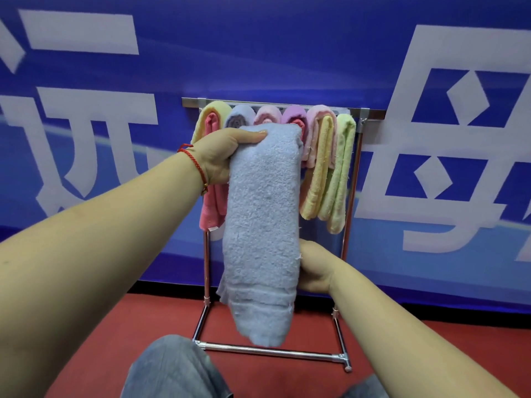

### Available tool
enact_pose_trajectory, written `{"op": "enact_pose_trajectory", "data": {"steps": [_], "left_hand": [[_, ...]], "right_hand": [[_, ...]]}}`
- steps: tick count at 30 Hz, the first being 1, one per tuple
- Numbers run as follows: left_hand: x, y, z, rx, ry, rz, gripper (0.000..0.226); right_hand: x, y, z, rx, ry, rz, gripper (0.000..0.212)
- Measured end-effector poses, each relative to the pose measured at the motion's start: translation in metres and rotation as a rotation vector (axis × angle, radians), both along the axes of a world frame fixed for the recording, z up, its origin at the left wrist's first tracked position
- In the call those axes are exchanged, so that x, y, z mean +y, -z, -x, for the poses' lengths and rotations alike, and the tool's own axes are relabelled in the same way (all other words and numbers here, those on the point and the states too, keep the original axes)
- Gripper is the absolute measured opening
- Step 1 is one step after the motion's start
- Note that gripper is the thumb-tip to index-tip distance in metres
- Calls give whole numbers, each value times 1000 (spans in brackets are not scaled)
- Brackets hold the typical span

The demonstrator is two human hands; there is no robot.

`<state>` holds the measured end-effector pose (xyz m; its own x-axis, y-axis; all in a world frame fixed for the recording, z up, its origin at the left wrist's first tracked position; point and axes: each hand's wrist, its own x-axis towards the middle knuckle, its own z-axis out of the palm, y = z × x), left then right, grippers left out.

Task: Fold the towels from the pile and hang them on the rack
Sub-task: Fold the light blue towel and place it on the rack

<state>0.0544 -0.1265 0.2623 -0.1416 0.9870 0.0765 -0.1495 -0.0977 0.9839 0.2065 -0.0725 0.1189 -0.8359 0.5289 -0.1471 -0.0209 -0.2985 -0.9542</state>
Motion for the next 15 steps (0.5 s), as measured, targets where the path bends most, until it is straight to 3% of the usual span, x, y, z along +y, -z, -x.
{"op": "enact_pose_trajectory", "data": {"steps": [5,11,15], "left_hand": [[6,-3,6,-10,-62,9,15],[10,-6,10,117,-114,87,13],[13,-8,7,109,-115,74,13]], "right_hand": [[4,3,-6,23,37,80,24],[11,-3,-12,-105,114,-153,20],[10,-3,-14,-83,149,-136,27]]}}
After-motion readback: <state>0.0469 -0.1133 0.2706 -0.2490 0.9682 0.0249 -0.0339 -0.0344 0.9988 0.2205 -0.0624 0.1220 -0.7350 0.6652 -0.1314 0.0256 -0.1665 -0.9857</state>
